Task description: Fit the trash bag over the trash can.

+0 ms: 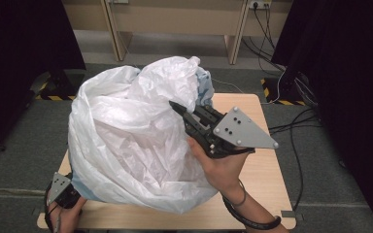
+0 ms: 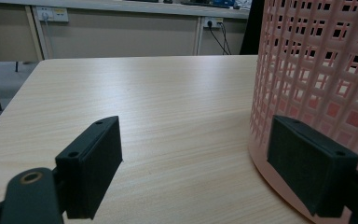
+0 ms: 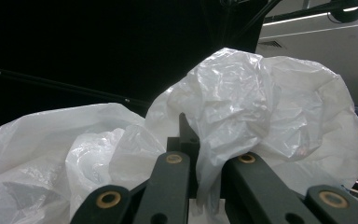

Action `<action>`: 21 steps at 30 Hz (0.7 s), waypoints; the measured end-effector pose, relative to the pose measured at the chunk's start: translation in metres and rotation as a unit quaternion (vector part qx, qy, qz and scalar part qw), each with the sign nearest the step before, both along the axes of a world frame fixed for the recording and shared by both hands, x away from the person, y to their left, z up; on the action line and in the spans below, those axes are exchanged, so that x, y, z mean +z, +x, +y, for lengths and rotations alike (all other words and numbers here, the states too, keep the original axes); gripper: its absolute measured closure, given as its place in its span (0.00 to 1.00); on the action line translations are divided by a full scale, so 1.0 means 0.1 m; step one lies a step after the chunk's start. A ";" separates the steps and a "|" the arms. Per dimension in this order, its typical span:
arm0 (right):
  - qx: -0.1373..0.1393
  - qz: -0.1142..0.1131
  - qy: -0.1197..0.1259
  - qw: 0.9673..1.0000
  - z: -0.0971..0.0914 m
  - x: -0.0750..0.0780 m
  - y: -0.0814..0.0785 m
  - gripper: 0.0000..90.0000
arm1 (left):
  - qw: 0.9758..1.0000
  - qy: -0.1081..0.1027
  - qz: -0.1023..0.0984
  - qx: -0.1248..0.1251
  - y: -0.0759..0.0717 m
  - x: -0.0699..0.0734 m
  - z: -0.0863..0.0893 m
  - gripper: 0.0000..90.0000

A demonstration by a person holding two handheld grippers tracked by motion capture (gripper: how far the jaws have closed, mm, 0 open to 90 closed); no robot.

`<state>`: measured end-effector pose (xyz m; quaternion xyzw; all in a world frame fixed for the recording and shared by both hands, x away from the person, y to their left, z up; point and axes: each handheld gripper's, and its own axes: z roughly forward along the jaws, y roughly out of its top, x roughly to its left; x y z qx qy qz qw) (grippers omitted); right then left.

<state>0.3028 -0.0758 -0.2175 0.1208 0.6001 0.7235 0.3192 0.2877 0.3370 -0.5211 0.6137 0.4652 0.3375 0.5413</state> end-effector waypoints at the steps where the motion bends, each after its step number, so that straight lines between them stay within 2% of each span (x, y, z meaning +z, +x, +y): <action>1: 0.001 0.000 -0.001 1.000 0.01 0.00 0.00 0.99 | 1.000 0.000 0.000 0.000 0.00 0.00 0.00 0.19; 21: 0.024 0.012 -0.025 0.999 0.23 -0.09 0.00 0.99 | 1.000 0.000 0.000 0.000 0.00 0.00 0.00 0.19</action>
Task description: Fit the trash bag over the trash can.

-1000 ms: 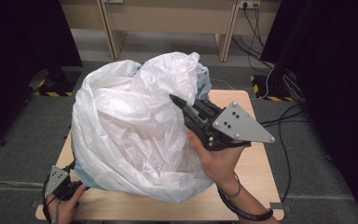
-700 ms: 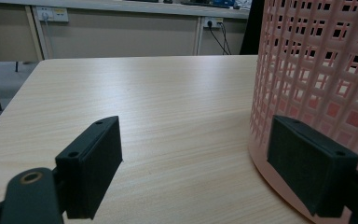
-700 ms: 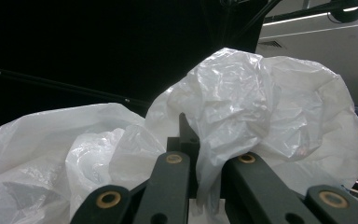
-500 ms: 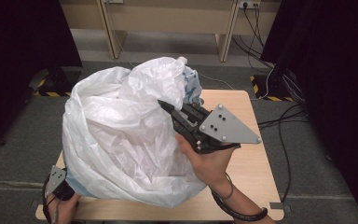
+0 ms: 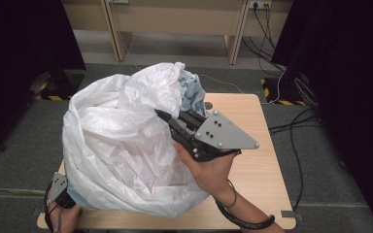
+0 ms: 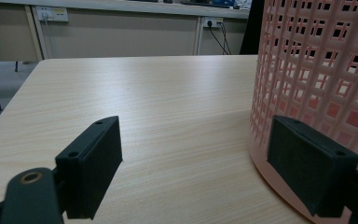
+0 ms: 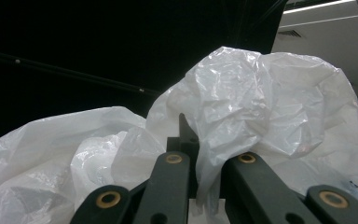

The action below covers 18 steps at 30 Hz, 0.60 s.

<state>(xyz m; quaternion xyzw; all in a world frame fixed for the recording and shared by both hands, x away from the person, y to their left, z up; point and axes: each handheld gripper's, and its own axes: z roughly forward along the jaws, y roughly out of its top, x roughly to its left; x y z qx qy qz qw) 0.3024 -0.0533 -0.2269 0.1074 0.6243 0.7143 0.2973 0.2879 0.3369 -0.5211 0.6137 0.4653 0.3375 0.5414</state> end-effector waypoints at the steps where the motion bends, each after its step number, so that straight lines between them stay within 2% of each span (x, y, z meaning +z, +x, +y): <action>1: 0.002 0.000 -0.005 1.000 0.03 -0.01 0.01 0.99 | 1.000 0.000 0.000 0.000 0.00 0.00 0.00 0.19; 18: 0.012 0.030 -0.055 0.998 0.17 -0.12 0.07 0.98 | 1.000 0.000 -0.001 0.000 0.00 0.00 0.00 0.19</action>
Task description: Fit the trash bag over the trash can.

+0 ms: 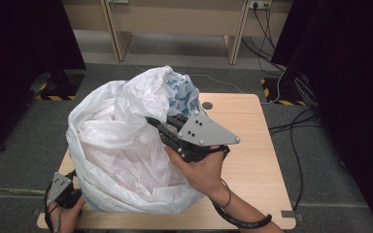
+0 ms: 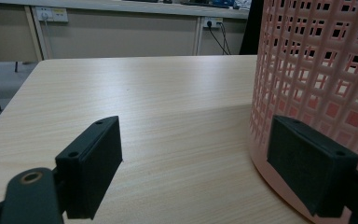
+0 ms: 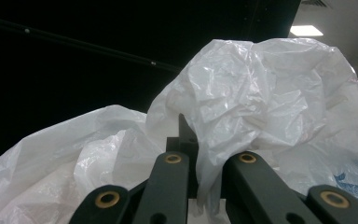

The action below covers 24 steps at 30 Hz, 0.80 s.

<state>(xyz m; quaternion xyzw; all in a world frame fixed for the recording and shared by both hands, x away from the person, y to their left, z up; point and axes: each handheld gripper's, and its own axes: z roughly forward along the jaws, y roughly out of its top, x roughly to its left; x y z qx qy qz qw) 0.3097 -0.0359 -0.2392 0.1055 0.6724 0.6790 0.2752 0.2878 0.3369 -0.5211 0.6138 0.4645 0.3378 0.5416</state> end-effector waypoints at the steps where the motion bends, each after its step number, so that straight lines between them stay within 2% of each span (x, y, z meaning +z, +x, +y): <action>1: 0.000 0.003 -0.003 1.000 0.01 -0.01 0.00 0.98 | 1.000 0.000 0.000 0.000 0.00 0.00 0.00 0.19; 8: 0.006 0.016 -0.035 0.999 0.08 -0.07 0.04 0.98 | 1.000 -0.001 -0.001 0.000 0.00 0.00 0.00 0.19; 24: 0.012 0.041 -0.075 0.996 0.16 -0.19 0.09 0.96 | 1.000 0.000 -0.002 0.000 0.00 0.00 -0.01 0.19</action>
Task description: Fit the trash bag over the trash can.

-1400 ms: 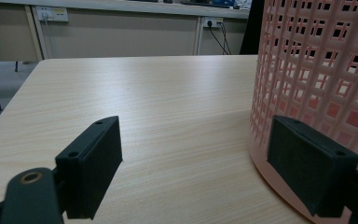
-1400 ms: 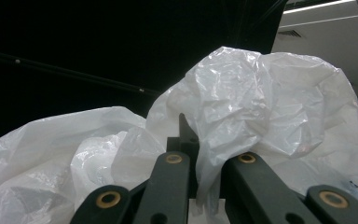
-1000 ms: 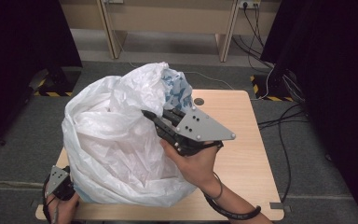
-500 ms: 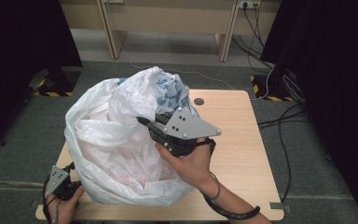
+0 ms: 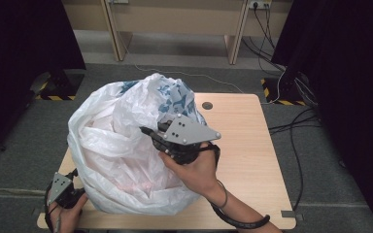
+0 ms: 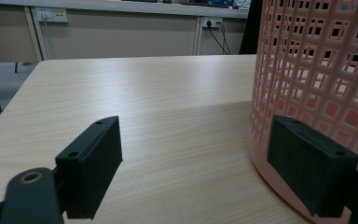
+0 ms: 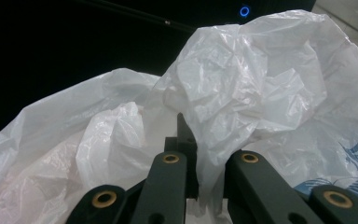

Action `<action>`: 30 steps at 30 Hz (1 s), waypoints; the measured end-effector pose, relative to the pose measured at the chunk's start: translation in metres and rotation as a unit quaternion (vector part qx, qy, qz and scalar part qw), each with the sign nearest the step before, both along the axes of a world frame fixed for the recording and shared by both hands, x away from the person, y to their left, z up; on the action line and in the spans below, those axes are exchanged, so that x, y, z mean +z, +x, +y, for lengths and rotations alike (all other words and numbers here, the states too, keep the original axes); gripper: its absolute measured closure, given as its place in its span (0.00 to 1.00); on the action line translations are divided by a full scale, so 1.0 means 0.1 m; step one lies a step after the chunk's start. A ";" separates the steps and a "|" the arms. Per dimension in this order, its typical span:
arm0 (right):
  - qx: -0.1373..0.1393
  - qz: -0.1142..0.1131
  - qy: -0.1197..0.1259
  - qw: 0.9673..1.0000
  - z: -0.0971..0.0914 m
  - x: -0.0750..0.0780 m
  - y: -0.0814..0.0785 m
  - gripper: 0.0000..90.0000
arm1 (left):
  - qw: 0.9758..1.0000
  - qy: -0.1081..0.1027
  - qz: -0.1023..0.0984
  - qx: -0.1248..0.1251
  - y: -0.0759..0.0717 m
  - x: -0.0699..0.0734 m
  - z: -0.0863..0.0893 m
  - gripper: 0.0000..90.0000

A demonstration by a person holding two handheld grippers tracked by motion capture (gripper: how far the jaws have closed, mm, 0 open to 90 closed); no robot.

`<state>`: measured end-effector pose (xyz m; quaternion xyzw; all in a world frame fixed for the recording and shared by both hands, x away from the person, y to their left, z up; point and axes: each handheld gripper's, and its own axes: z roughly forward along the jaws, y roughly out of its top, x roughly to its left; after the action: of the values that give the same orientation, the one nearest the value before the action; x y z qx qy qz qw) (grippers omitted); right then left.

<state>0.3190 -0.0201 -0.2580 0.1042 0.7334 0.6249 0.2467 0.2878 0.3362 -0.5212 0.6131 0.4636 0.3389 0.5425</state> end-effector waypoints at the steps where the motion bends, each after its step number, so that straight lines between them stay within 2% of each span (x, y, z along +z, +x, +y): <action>1: -0.001 0.005 -0.002 1.000 0.00 0.00 0.00 0.95 | 1.000 0.000 0.000 0.000 0.00 0.00 0.00 0.19; 7: -0.006 0.015 -0.007 1.000 0.00 0.00 0.00 0.78 | 1.000 0.000 0.000 0.000 0.00 0.00 0.00 0.19; 13: -0.011 0.013 0.010 1.000 -0.06 0.07 -0.03 0.60 | 1.000 0.000 0.001 0.000 0.00 0.00 0.00 0.19; 23: -0.012 0.018 0.022 1.000 -0.14 0.14 -0.03 0.43 | 1.000 0.000 0.001 0.001 0.00 0.00 0.00 0.19; 30: -0.011 0.041 0.011 0.999 -0.13 0.12 -0.01 0.32 | 1.000 0.001 0.001 0.000 0.00 0.00 0.00 0.19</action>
<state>0.3180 -0.0336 -0.2465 0.1401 0.7346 0.6257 0.2220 0.2878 0.3360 -0.5211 0.6137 0.4641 0.3388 0.5415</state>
